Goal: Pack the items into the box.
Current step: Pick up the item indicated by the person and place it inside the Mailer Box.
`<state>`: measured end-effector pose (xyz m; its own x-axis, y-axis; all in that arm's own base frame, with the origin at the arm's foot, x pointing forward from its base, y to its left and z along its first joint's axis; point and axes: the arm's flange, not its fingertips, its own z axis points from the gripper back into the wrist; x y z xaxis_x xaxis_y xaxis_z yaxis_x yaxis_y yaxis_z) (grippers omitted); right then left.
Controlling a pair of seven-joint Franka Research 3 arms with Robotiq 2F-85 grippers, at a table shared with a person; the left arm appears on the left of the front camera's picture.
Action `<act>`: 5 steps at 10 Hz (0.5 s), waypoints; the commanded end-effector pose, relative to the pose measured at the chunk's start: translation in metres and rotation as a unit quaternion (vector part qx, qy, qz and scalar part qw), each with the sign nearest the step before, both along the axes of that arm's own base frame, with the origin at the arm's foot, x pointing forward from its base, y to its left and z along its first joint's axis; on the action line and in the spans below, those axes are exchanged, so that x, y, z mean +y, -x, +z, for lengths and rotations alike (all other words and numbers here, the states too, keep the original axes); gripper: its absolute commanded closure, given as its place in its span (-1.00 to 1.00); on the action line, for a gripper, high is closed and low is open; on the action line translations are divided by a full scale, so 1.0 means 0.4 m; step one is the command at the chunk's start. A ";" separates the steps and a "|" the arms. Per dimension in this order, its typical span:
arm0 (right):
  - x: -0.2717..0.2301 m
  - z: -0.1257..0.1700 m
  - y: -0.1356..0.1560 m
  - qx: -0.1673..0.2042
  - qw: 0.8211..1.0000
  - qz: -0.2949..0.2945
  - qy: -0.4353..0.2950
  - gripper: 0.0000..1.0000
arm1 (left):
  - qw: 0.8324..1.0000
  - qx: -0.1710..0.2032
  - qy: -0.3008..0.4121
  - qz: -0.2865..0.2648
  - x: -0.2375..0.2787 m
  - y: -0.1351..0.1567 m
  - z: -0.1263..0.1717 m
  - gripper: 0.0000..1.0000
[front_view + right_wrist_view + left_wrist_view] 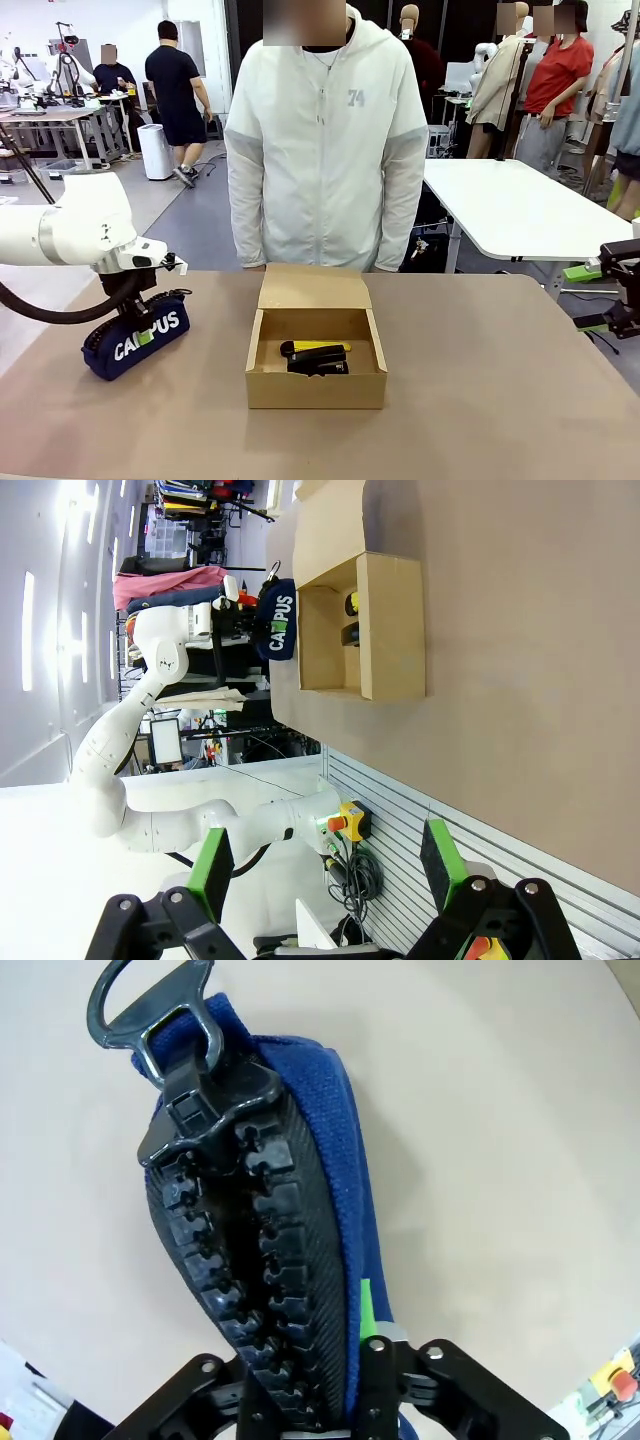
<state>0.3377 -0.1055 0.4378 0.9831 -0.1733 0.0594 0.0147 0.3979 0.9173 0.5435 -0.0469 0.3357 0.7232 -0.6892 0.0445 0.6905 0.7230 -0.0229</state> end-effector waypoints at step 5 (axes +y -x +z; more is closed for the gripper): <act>-0.007 0.010 0.001 0.002 1.000 0.005 0.002 -1.00 | 0.999 -0.009 -0.032 0.040 0.012 0.014 0.075 1.00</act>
